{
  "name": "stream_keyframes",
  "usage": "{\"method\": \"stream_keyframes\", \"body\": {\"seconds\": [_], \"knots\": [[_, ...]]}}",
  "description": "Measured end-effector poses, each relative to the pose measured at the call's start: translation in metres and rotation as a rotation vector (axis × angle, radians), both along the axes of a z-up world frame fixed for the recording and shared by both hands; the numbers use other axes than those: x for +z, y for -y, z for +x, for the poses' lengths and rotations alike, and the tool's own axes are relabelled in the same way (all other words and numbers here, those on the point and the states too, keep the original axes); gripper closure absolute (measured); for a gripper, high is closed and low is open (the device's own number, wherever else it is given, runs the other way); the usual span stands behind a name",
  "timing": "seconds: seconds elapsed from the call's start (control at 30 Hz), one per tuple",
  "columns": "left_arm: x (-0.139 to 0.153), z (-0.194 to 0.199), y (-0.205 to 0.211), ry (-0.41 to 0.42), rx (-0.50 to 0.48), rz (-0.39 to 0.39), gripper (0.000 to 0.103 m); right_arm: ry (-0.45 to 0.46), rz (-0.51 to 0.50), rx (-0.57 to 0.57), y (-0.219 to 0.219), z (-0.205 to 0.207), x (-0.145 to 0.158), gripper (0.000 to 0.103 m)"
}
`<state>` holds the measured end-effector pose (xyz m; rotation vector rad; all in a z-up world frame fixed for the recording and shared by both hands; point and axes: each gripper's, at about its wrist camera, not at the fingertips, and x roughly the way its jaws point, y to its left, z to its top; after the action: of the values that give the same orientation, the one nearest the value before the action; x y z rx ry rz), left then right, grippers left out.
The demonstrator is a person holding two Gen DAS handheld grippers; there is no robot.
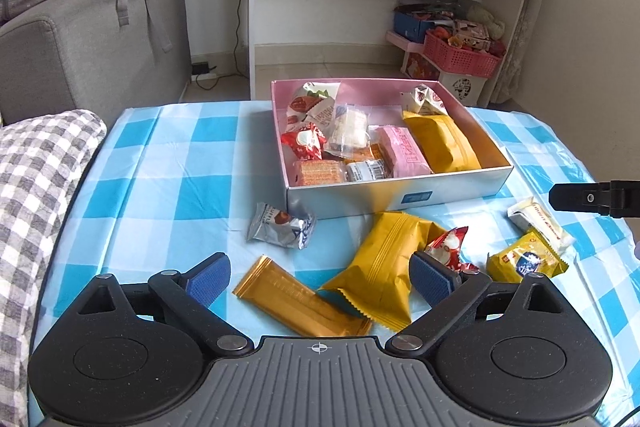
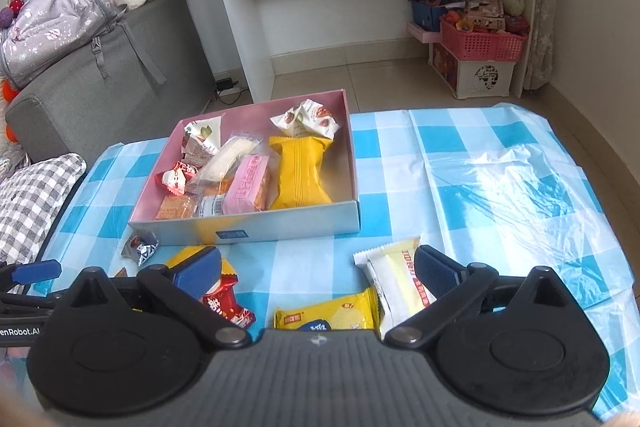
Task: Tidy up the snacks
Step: 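Withdraw both tools from the box toward the remaining snacks, then grasp the gold wafer bar with left tool while right tool grasps yellow cracker pack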
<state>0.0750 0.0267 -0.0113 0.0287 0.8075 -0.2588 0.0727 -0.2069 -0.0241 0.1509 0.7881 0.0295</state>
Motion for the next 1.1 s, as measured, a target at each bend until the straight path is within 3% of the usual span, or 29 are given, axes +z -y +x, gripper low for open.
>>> {"method": "stream_keyframes", "body": {"seconds": [0.47,0.83,1.1], "knots": [[-0.042,-0.019,-0.022,-0.008,-0.034,0.027,0.006,-0.021,-0.04,0.02,0.018,-0.016,-0.031,0.0],[-0.066,-0.013,-0.014,-0.042,-0.068,0.027,0.006,-0.134,-0.02,0.07,0.008,-0.016,-0.049,0.0],[-0.069,0.002,-0.007,-0.054,0.024,-0.012,0.006,-0.163,0.074,-0.085,0.013,0.001,-0.055,0.0]]}}
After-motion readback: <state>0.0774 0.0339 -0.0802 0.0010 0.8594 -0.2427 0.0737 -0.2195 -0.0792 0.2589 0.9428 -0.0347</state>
